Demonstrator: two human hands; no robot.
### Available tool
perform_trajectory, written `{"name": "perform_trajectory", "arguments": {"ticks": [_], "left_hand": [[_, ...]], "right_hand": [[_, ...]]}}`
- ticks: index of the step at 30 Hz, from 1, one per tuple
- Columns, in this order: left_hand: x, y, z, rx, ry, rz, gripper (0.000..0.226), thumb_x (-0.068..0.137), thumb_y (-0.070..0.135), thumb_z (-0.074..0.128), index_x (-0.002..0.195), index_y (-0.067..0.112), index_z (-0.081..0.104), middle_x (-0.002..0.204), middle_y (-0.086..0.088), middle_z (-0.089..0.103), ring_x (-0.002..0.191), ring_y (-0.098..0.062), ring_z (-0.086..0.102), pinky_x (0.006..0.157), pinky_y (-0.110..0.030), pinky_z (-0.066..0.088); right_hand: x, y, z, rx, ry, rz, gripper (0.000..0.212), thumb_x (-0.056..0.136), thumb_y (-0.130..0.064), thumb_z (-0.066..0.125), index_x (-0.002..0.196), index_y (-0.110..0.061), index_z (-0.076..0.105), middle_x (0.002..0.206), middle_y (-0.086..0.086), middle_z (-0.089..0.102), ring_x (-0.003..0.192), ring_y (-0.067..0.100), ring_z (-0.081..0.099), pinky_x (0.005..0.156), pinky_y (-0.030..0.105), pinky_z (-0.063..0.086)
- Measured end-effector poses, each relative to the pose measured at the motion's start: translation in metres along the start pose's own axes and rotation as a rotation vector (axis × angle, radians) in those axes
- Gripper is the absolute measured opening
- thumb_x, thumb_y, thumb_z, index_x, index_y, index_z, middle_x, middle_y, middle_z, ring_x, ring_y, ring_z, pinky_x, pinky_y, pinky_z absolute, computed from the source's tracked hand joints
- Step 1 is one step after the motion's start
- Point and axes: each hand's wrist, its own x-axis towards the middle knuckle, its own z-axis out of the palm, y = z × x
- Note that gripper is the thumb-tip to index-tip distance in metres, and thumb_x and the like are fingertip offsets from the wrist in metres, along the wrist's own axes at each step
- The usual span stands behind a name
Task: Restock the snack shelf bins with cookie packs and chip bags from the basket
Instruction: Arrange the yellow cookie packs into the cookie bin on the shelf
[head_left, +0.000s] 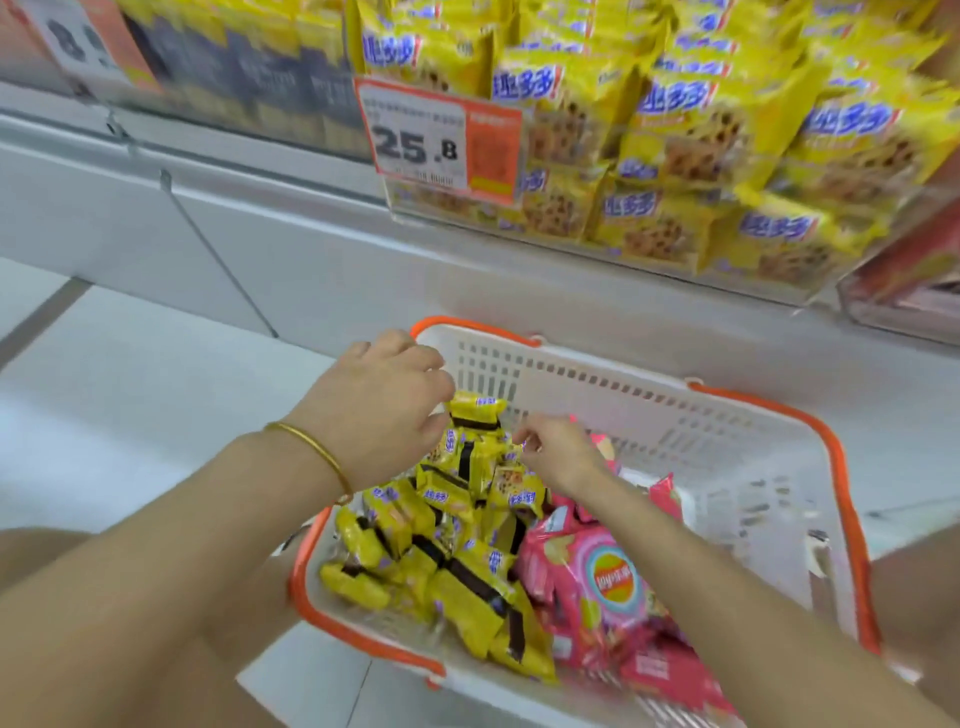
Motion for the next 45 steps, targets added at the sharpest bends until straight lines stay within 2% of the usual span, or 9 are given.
{"name": "perform_trajectory", "arguments": {"ticks": [3, 8, 12, 17, 22, 27, 31, 39, 45], "left_hand": [[0.018, -0.001, 0.003, 0.060, -0.083, -0.015, 0.038, 0.095, 0.041, 0.033, 0.123, 0.025, 0.054, 0.130, 0.006, 0.049, 0.124, -0.020, 0.037, 0.100, -0.036, 0.037], [0.039, -0.011, 0.004, 0.108, -0.110, 0.033, 0.039, 0.096, 0.040, 0.033, 0.129, 0.024, 0.047, 0.132, 0.004, 0.047, 0.124, -0.019, 0.036, 0.100, -0.035, 0.037], [0.039, -0.017, 0.003, 0.117, -0.175, 0.048, 0.039, 0.097, 0.040, 0.033, 0.129, 0.024, 0.047, 0.129, 0.002, 0.048, 0.120, -0.020, 0.037, 0.098, -0.035, 0.039], [0.045, -0.008, 0.005, 0.014, -0.218, 0.027, 0.038, 0.097, 0.039, 0.036, 0.128, 0.023, 0.049, 0.129, 0.000, 0.050, 0.121, -0.021, 0.039, 0.099, -0.035, 0.038], [0.045, 0.008, 0.010, -0.224, -0.325, -0.154, 0.036, 0.096, 0.038, 0.042, 0.120, 0.014, 0.055, 0.122, -0.008, 0.056, 0.113, -0.025, 0.049, 0.093, -0.037, 0.044], [0.050, 0.028, 0.012, -0.931, -0.333, -0.429, 0.052, 0.092, 0.046, 0.050, 0.093, -0.004, 0.062, 0.097, -0.018, 0.069, 0.088, -0.027, 0.068, 0.078, -0.036, 0.055], [0.045, 0.031, 0.003, -1.254, -0.192, -0.477, 0.049, 0.081, 0.033, 0.070, 0.114, -0.001, 0.055, 0.102, -0.018, 0.067, 0.084, -0.024, 0.069, 0.073, -0.039, 0.059], [0.021, 0.028, -0.041, -1.167, -0.197, -0.284, 0.042, 0.083, 0.005, 0.067, 0.121, 0.009, 0.049, 0.108, -0.020, 0.062, 0.089, -0.029, 0.064, 0.083, -0.044, 0.052], [0.019, 0.025, -0.083, -1.142, -0.060, -0.243, 0.041, 0.080, 0.008, 0.071, 0.116, 0.014, 0.051, 0.098, -0.010, 0.067, 0.080, -0.016, 0.062, 0.073, -0.024, 0.050]], "right_hand": [[0.016, 0.010, 0.023, -0.143, -0.058, 0.053, 0.029, 0.087, -0.002, 0.055, 0.112, -0.016, 0.057, 0.103, 0.003, 0.061, 0.102, 0.025, 0.059, 0.080, 0.038, 0.052], [0.021, 0.019, 0.047, -0.557, -0.330, 0.089, 0.062, 0.078, -0.046, 0.070, 0.126, -0.014, 0.048, 0.131, 0.006, 0.047, 0.130, 0.031, 0.034, 0.092, 0.043, 0.045], [0.022, 0.019, 0.058, -0.681, -0.235, 0.052, 0.036, 0.083, -0.025, 0.067, 0.115, -0.013, 0.057, 0.130, 0.007, 0.046, 0.123, 0.029, 0.037, 0.093, 0.039, 0.044], [0.011, 0.017, 0.028, -0.448, -0.045, 0.040, 0.045, 0.080, -0.036, 0.068, 0.119, -0.017, 0.057, 0.124, 0.003, 0.052, 0.125, 0.027, 0.035, 0.102, 0.036, 0.037], [-0.021, 0.004, -0.022, 0.183, 0.138, 0.097, 0.039, 0.070, -0.043, 0.076, 0.099, -0.018, 0.067, 0.099, 0.002, 0.061, 0.096, 0.022, 0.055, 0.080, 0.036, 0.047], [-0.058, -0.034, -0.052, 0.583, 0.224, 0.051, 0.026, 0.074, -0.037, 0.075, 0.091, -0.020, 0.065, 0.093, 0.001, 0.065, 0.084, 0.016, 0.061, 0.078, 0.037, 0.050], [-0.077, -0.051, -0.065, 0.620, 0.219, -0.046, 0.027, 0.082, -0.036, 0.069, 0.104, -0.023, 0.060, 0.095, -0.010, 0.059, 0.083, 0.005, 0.055, 0.070, 0.019, 0.044], [-0.091, -0.054, -0.114, 0.778, 0.197, -0.176, 0.032, 0.092, -0.020, 0.058, 0.124, -0.020, 0.053, 0.098, -0.008, 0.057, 0.089, 0.010, 0.059, 0.074, 0.028, 0.053], [-0.101, -0.072, -0.148, 0.732, 0.097, -0.306, 0.022, 0.084, -0.003, 0.066, 0.092, -0.024, 0.064, 0.085, 0.007, 0.062, 0.071, 0.014, 0.057, 0.058, 0.022, 0.046]]}}
